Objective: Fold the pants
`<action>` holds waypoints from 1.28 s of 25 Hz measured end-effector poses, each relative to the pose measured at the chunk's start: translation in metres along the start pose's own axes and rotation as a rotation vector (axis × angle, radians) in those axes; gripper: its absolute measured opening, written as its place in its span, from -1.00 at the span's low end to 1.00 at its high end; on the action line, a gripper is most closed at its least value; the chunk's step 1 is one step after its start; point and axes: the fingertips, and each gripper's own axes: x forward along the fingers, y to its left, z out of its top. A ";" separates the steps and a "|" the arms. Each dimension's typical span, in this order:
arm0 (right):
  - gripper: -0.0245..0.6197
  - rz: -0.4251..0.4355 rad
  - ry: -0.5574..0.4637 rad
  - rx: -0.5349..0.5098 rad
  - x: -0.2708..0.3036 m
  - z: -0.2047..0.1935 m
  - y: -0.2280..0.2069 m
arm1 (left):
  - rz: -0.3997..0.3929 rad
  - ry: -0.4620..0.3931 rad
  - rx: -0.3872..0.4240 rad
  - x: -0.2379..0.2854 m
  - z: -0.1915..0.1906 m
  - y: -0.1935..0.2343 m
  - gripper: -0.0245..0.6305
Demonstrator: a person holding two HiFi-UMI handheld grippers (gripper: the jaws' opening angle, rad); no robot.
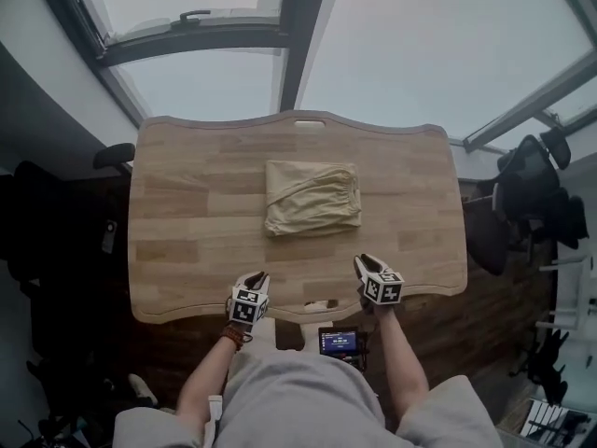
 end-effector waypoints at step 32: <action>-0.88 0.115 -0.686 -0.289 -0.303 -0.001 0.200 | 0.264 -0.751 0.356 -0.242 0.100 -0.272 -0.81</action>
